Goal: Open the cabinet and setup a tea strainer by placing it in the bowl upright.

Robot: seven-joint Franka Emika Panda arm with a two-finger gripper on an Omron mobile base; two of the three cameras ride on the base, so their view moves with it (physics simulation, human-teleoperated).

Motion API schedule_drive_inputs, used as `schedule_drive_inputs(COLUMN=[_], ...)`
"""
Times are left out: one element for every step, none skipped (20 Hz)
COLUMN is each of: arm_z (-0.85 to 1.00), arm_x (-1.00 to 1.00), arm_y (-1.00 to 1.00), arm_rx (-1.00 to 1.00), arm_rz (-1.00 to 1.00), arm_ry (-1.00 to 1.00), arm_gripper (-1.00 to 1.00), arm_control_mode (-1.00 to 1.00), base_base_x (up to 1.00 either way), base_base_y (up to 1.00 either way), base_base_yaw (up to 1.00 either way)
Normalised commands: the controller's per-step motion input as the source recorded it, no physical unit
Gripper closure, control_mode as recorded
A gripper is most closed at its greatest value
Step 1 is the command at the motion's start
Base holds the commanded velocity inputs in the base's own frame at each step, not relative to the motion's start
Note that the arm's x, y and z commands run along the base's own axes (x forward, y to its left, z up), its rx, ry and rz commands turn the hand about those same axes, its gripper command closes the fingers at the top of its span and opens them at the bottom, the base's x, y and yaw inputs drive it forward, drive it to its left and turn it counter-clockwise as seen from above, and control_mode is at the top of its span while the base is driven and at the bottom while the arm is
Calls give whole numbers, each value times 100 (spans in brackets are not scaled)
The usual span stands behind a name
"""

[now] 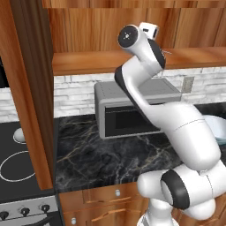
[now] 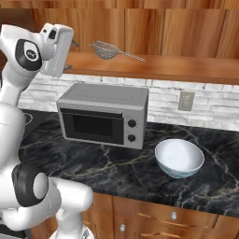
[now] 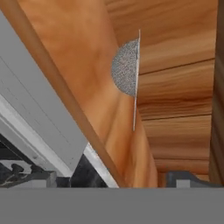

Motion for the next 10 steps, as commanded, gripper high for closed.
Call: schedule_drive_inputs(arm_z=[0, 0, 0, 0, 0, 0, 0, 0, 0, 0], arm_x=[59, 59, 60, 59, 57, 56, 50, 49, 49, 52], arm_y=[0, 0, 0, 0, 0, 0, 0, 0, 0, 0], arm_rx=[0, 0, 0, 0, 0, 0, 0, 0, 0, 0], arm_rz=[0, 0, 0, 0, 3, 3, 4, 6, 6, 8], arm_ry=[-1, 0, -1, -4, -3, -1, 0, 0, 0, 0], arm_gripper=[-100, -100, -100, -100, -100, -100, -100, -100, -100, -100], arm_control_mode=[-100, -100, -100, -100, -100, -100, -100, -100, -100, -100], base_base_x=[0, 0, 0, 0, 0, 0, 0, 0, 0, 0], base_base_y=[0, 0, 0, 0, 0, 0, 0, 0, 0, 0], base_base_yaw=[0, 0, 0, 0, 0, 0, 0, 0, 0, 0])
